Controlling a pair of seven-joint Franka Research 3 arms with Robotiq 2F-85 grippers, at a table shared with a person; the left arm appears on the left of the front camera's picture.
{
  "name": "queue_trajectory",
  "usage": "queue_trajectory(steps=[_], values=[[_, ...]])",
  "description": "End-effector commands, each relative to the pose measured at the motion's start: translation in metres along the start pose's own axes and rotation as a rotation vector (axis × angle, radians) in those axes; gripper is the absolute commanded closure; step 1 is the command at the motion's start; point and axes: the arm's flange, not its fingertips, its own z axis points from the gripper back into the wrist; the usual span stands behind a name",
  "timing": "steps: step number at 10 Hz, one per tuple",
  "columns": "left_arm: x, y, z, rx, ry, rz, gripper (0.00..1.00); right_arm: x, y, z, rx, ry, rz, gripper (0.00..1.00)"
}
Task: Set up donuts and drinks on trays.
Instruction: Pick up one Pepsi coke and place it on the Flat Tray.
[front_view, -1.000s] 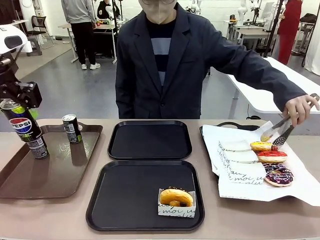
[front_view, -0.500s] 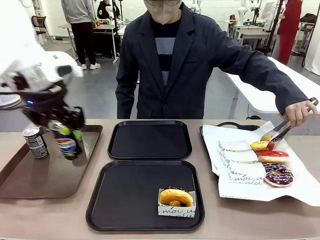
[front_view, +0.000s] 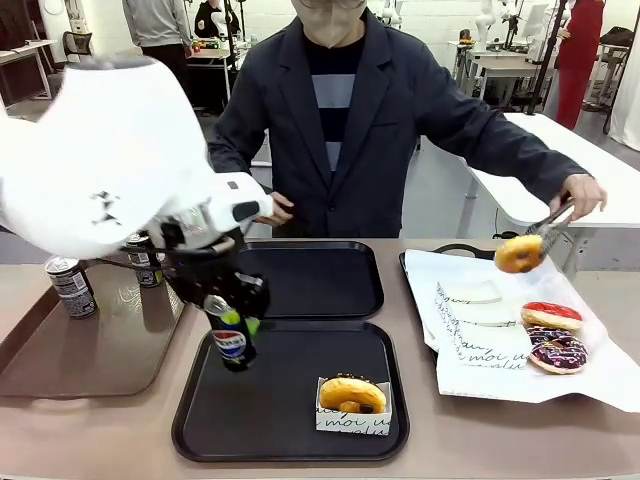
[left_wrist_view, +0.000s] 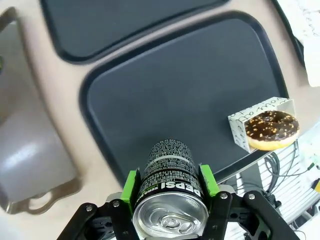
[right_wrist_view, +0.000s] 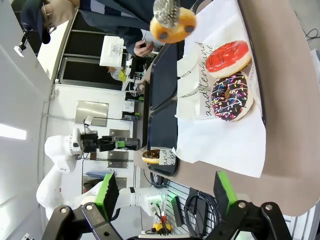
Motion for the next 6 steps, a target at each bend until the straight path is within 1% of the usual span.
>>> queue_trajectory(steps=[1,2,3,5,6], values=[[0.011,-0.021,-0.015,-0.042,0.003,0.012,0.41,0.003,0.001,-0.001,0.026,-0.025,0.018,0.00],[0.009,-0.023,-0.023,-0.049,0.009,-0.008,0.41,0.003,0.001,-0.001,0.026,-0.025,0.018,0.00],[0.006,-0.017,-0.030,-0.064,0.024,0.005,0.41,0.003,0.001,-0.001,0.026,-0.025,0.018,0.00],[0.000,-0.004,-0.039,-0.106,0.019,0.035,0.41,0.003,0.001,-0.001,0.026,-0.025,0.018,0.00],[0.000,-0.002,-0.042,-0.106,0.024,0.032,0.41,0.003,0.001,-0.001,0.026,-0.025,0.018,0.00]])
